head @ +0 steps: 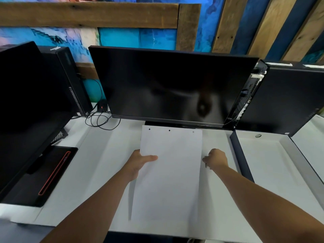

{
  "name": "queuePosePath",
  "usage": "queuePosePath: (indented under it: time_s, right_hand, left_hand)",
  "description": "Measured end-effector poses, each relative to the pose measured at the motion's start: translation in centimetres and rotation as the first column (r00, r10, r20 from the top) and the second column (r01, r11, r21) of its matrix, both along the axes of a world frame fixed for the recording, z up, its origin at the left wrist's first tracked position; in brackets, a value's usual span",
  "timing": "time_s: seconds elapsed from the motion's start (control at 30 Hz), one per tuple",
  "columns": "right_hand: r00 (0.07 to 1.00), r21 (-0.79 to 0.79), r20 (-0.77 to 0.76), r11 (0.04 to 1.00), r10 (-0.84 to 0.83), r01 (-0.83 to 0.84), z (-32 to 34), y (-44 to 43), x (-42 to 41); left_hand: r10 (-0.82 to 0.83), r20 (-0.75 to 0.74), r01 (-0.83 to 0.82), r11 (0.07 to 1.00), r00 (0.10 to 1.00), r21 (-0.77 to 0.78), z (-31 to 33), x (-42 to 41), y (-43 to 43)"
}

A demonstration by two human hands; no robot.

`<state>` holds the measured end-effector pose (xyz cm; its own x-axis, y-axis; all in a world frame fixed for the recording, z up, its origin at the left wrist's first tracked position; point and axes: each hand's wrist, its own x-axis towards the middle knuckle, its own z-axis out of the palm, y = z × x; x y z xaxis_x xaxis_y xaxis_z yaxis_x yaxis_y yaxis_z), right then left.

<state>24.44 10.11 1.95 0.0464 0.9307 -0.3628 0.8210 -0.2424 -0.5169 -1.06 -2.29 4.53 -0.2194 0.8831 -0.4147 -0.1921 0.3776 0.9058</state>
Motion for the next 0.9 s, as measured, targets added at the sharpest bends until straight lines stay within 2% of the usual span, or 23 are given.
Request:
queuePosePath:
  time_s: [0.27, 0.47, 0.57, 0.63, 0.7, 0.77, 0.8, 0.83, 0.9]
  right_hand:
    - [0.98, -0.028, 0.197, 1.0, 0.008, -0.003, -2.4, -1.2, 1.0]
    - [0.989, -0.082, 0.144, 0.997, 0.017, -0.005, -2.0, -1.3, 1.1]
    - [0.994, -0.076, 0.095, 0.996, -0.047, 0.054, -1.0, -1.0, 1.1]
    - [0.993, 0.067, -0.036, 0.991, -0.116, 0.119, -0.2, -0.9, 0.9]
    - [0.932, 0.174, -0.333, 0.962, -0.145, 0.211, 1.3, -1.3, 0.2]
    - [0.729, 0.073, -0.671, 0.966, -0.136, 0.247, 2.9, -1.9, -0.6]
    - [0.635, 0.008, -0.762, 0.979, -0.127, 0.205, 3.5, -2.2, -0.9]
    - [0.565, -0.042, -0.817, 0.989, -0.114, 0.139, 3.9, -2.5, -1.0]
    - [0.51, -0.087, -0.856, 0.996, -0.081, 0.011, 3.9, -2.9, -1.1]
  left_hand:
    - [0.014, 0.005, -0.014, 1.0, 1.0, 0.007, 0.3, 0.3, 0.4]
    - [0.023, 0.0, -0.023, 1.0, 1.0, 0.004, 0.4, 0.2, 0.4]
    - [0.022, -0.003, -0.022, 1.0, 1.0, 0.009, 0.5, 0.2, 0.4]
    - [0.026, -0.003, -0.026, 1.0, 1.0, 0.012, 0.5, 0.2, 0.4]
    - [0.029, -0.007, -0.029, 1.0, 1.0, 0.01, 0.6, 0.3, 0.4]
    - [0.025, -0.005, -0.025, 1.0, 1.0, 0.01, 0.7, 0.3, 0.4]
    - [0.026, -0.003, -0.026, 1.0, 1.0, 0.01, 0.8, 0.3, 0.4]
    - [0.026, -0.003, -0.026, 1.0, 1.0, 0.009, 0.9, 0.3, 0.3]
    - [0.027, -0.001, -0.027, 1.0, 1.0, 0.004, 1.2, 0.3, 0.1]
